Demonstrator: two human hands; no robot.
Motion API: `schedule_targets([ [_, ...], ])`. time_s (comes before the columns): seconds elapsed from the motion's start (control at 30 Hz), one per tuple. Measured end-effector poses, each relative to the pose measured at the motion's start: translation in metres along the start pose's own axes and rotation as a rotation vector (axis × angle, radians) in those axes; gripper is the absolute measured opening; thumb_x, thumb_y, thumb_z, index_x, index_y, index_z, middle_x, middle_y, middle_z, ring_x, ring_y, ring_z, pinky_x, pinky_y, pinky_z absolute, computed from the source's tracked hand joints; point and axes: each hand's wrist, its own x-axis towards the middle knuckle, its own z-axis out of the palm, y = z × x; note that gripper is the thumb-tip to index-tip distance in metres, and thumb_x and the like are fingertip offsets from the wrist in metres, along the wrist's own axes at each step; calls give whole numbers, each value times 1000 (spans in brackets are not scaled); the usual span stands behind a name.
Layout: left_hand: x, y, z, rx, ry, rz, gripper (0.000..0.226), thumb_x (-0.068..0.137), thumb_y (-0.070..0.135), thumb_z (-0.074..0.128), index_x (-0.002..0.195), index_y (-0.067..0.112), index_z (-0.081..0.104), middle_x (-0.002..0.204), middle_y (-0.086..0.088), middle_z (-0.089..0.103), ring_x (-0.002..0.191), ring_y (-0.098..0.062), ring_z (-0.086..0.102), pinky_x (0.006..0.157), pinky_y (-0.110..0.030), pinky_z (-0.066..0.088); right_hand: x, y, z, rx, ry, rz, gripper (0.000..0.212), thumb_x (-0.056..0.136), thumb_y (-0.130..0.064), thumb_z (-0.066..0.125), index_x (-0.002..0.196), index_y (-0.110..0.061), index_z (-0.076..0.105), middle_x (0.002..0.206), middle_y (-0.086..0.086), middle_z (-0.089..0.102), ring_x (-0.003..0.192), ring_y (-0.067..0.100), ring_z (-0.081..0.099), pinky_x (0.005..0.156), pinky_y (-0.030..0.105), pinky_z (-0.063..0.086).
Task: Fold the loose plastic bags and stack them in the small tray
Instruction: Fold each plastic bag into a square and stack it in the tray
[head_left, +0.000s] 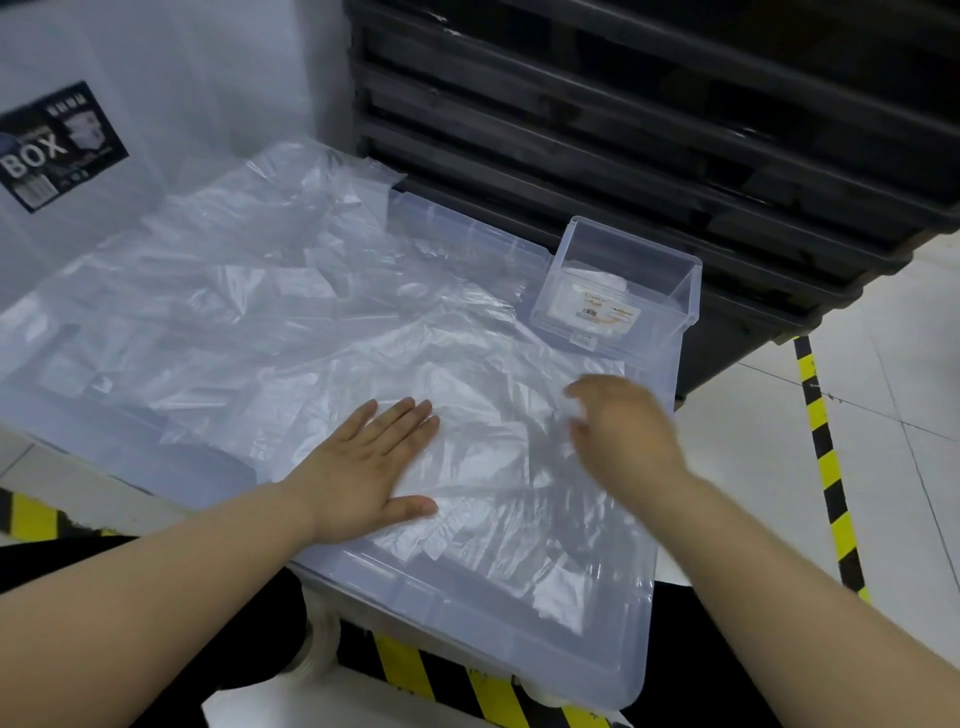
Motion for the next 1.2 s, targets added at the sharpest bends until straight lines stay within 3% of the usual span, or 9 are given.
schedule_targets([
  [0.1, 1, 0, 3, -7, 30, 6, 105, 29, 77, -45, 118, 23, -41, 123, 7, -47, 111, -14, -51, 84, -16, -42, -16, -44, 36, 112, 88, -221, 45, 88, -25, 45, 127, -5, 54, 136, 15, 49, 124, 26, 50, 106, 29, 26],
  [0.33, 0, 0, 5, 19, 66, 8, 106, 26, 76, -46, 117, 23, -41, 119, 8, -50, 108, -13, -52, 84, -16, -41, -20, -40, 62, 23, -77, -251, 80, 97, -44, -6, 120, -8, 61, 129, 7, 57, 118, 14, 55, 100, 27, 39],
  [0.43, -1, 0, 4, 30, 111, -29, 109, 31, 76, -45, 124, 20, -35, 126, 6, -44, 116, -14, -45, 89, -18, -37, -19, -23, 52, 89, -52, -238, 67, 98, -41, 10, 121, -2, 59, 131, 11, 53, 119, 17, 54, 100, 30, 32],
  [0.53, -5, 2, -6, 121, 238, -40, 97, 80, 69, -4, 139, 2, 31, 147, -13, 28, 135, -19, 25, 109, -25, 2, -20, -12, 52, 137, -6, -236, 38, 71, -21, 48, 96, -6, 73, 100, 7, 72, 89, 17, 70, 77, 26, 52],
  [0.63, -6, 9, -4, 49, 283, 10, 62, 69, 42, 35, 105, 4, 70, 107, -9, 69, 95, -19, 68, 86, -29, 49, -13, -11, 52, 166, 52, -273, 50, 47, -6, 60, 95, -1, 71, 91, 9, 73, 79, 21, 71, 66, 33, 55],
  [0.83, 0, 13, 0, 44, 362, 28, 59, 62, 28, 31, 96, 3, 72, 99, -11, 71, 86, -21, 70, 69, -31, 55, -8, -10, 43, 85, -28, -368, 68, 63, -28, 46, 125, -2, 55, 122, 11, 62, 112, 24, 60, 104, 41, 22],
  [0.93, 1, 12, -2, 59, 370, 34, 52, 71, 30, 33, 93, 6, 74, 96, -8, 72, 83, -19, 71, 65, -29, 55, -4, -12, 49, 33, 86, -414, 64, 63, -40, 39, 111, -7, 65, 104, 4, 70, 95, 18, 68, 94, 40, 35],
  [1.07, 1, 9, -8, 34, 388, 60, 47, 76, 33, 35, 86, 13, 75, 87, -2, 73, 74, -14, 71, 56, -24, 54, 5, -18, 51, 128, 136, -447, 49, 49, -17, 75, 96, -5, 71, 87, 5, 73, 79, 19, 71, 84, 42, 49],
  [1.2, -8, 9, -29, -86, 287, 7, 59, 78, 45, 20, 97, 21, 71, 94, 9, 70, 81, -7, 68, 63, -19, 54, 10, -16, 25, 189, -57, -355, 32, 89, -10, 49, 118, -17, 60, 108, 3, 66, 102, 23, 58, 101, 25, 34],
])
